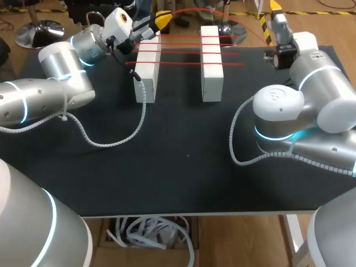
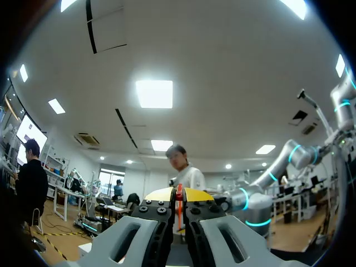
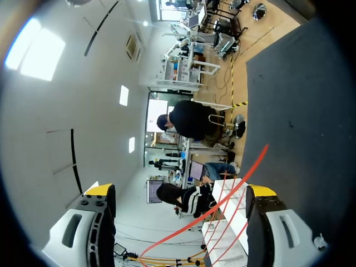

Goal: Grab the tape and strap the tape.

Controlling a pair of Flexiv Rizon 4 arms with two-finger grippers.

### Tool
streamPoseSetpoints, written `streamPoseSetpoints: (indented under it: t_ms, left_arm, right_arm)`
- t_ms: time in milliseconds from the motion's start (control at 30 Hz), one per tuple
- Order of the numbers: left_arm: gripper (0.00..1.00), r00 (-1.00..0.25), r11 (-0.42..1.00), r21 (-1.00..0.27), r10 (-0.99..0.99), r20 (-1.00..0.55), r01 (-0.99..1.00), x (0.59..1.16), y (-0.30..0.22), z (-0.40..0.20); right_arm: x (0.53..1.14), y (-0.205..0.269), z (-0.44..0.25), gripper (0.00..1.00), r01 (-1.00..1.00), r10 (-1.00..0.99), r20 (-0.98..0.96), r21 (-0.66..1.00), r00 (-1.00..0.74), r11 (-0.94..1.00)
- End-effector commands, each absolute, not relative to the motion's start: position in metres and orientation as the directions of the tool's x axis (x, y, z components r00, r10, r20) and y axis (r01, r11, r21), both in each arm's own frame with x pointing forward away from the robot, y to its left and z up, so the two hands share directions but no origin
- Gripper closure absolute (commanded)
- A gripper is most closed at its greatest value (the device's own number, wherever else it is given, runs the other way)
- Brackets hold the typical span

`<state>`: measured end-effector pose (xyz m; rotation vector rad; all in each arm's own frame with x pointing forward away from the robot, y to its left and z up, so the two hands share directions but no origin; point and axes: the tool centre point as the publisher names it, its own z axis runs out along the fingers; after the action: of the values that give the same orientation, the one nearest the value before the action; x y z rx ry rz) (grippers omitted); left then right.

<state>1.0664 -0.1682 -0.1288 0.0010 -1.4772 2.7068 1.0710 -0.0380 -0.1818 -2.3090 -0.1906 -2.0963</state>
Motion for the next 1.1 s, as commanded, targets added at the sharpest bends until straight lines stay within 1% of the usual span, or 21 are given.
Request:
streamPoseSetpoints:
  t_ms: [33,67,100,200,233,300,400,433,600,633,700,867,1100]
  left_arm:
    - [1.00,-0.998,-0.541,-0.840,0.054,0.027,-0.052,1.067,-0.168,-0.130]
    - [1.00,-0.998,-0.541,-0.840,0.054,0.027,-0.052,1.067,-0.168,-0.130]
    - [1.00,-0.998,-0.541,-0.840,0.054,0.027,-0.052,1.067,-0.168,-0.130]
    - [1.00,-0.998,-0.541,-0.840,0.054,0.027,-0.052,1.067,-0.168,-0.130]
    - [1.00,-0.998,-0.541,-0.840,0.054,0.027,-0.052,1.067,-0.168,-0.130]
    - [1.00,-0.998,-0.541,-0.840,0.054,0.027,-0.052,1.067,-0.168,-0.130]
    - [1.00,-0.998,-0.541,-0.840,0.054,0.027,-0.052,1.067,-0.168,-0.130]
    - [1.00,-0.998,-0.541,-0.840,0.054,0.027,-0.052,1.067,-0.168,-0.130]
    - [1.00,-0.998,-0.541,-0.840,0.054,0.027,-0.052,1.067,-0.168,-0.130]
    - [1.00,-0.998,-0.541,-0.840,0.054,0.027,-0.052,1.067,-0.168,-0.130]
    - [1.00,-0.998,-0.541,-0.840,0.054,0.027,-0.052,1.067,-0.168,-0.130]
    - [1.00,-0.998,-0.541,-0.840,0.054,0.027,-0.052,1.067,-0.168,-0.130]
    - [1.00,-0.998,-0.541,-0.840,0.054,0.027,-0.052,1.067,-0.168,-0.130]
  right_arm:
    - [1.071,-0.039,-0.180,0.40,0.102,0.088,0.990,0.077,0.114,-0.992]
    - [1.070,-0.039,-0.181,0.45,0.106,0.095,0.989,0.083,0.116,-0.991]
    - [1.070,-0.039,-0.181,0.47,0.110,0.099,0.988,0.086,0.120,-0.990]
    - [1.069,-0.038,-0.182,0.48,0.114,0.105,0.986,0.091,0.127,-0.989]
    - [1.068,-0.038,-0.183,0.47,0.118,0.108,0.986,0.093,0.130,-0.989]
    - [1.068,-0.038,-0.183,0.42,0.128,0.116,0.985,0.099,0.130,-0.987]
    - [1.066,-0.037,-0.184,0.47,0.136,0.124,0.983,0.106,0.133,-0.985]
    - [1.065,-0.037,-0.184,0.51,0.139,0.128,0.983,0.110,0.131,-0.984]
    - [1.061,-0.038,-0.186,0.53,0.152,0.137,0.981,0.116,0.136,-0.982]
    - [1.061,-0.038,-0.186,0.56,0.153,0.139,0.981,0.118,0.136,-0.981]
    - [1.060,-0.039,-0.186,0.57,0.155,0.148,0.980,0.126,0.134,-0.980]
    - [1.062,-0.042,-0.183,0.59,0.170,0.175,0.978,0.154,0.114,-0.973]
    - [1.067,-0.042,-0.178,0.58,0.177,0.187,0.978,0.169,0.091,-0.970]
